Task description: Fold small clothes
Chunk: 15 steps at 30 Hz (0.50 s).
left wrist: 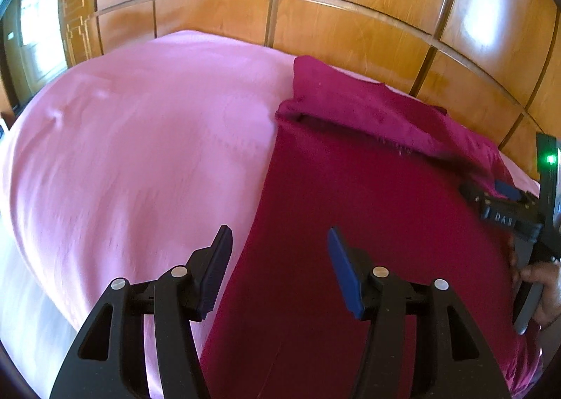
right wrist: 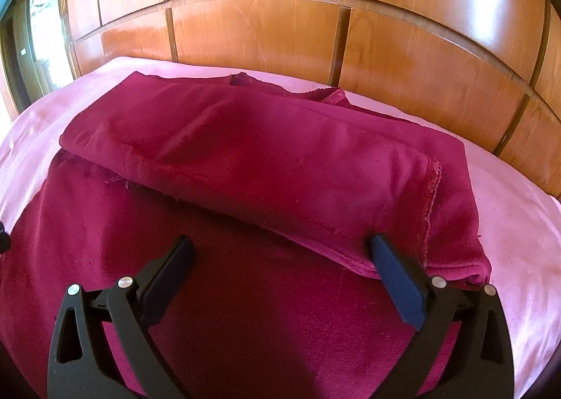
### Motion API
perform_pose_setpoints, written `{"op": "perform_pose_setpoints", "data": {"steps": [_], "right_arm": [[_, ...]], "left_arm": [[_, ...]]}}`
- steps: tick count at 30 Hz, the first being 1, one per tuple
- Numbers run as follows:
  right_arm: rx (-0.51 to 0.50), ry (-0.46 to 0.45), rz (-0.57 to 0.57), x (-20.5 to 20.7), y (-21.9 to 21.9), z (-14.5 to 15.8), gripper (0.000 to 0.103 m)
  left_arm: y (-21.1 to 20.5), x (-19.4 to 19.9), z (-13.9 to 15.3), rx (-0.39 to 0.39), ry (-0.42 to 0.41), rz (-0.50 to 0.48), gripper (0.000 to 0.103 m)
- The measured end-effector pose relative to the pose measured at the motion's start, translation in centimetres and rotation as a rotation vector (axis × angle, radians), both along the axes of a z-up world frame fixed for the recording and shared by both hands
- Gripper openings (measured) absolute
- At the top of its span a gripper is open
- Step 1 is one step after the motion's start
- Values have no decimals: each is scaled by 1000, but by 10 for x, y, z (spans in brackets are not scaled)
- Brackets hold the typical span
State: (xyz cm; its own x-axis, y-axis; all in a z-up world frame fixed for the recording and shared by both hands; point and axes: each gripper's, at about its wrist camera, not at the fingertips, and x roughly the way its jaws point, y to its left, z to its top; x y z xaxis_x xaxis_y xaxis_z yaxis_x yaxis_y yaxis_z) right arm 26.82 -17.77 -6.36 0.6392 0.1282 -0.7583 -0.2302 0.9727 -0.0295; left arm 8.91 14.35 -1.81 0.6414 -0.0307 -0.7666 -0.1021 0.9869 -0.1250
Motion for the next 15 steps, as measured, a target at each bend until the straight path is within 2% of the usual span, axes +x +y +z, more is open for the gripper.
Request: {"op": "perform_pose_setpoints", "data": {"steps": [5, 15], "right_arm": [[-27, -2, 3, 1, 3, -1, 101], [-73, 10, 4, -2, 7, 2, 101]], "left_arm": [[2, -11, -10, -2, 25, 6, 56], [-2, -30, -17, 1, 22, -8, 58]]}}
